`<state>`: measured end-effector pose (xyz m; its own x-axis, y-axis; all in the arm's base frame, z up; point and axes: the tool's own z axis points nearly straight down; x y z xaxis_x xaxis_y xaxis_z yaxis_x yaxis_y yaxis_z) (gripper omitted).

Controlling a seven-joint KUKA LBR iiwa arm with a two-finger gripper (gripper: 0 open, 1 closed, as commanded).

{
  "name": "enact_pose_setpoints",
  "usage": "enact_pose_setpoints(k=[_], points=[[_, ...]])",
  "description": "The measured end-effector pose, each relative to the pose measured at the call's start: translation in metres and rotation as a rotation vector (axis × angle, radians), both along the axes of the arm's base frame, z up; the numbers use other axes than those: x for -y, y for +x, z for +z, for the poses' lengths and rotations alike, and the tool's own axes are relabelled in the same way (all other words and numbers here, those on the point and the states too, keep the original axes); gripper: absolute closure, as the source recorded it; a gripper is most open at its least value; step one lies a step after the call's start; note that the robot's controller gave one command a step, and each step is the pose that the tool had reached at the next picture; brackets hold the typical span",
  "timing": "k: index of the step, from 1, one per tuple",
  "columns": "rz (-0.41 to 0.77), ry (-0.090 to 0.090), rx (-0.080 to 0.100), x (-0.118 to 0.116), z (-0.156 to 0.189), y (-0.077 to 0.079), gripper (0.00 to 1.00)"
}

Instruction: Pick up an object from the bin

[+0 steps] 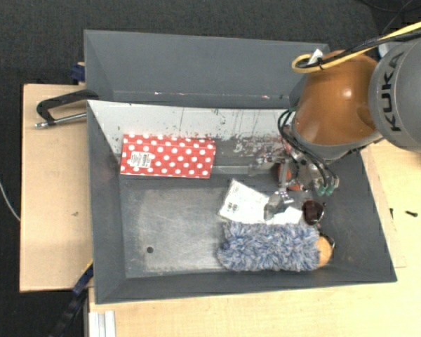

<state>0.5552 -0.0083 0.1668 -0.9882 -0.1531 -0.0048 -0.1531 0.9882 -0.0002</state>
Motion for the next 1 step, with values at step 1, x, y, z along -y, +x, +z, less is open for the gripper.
enact_pose_setpoints(k=[1], points=[[0.112,0.0,-0.002,-0.0263,-0.0421,-0.0105,0.0]])
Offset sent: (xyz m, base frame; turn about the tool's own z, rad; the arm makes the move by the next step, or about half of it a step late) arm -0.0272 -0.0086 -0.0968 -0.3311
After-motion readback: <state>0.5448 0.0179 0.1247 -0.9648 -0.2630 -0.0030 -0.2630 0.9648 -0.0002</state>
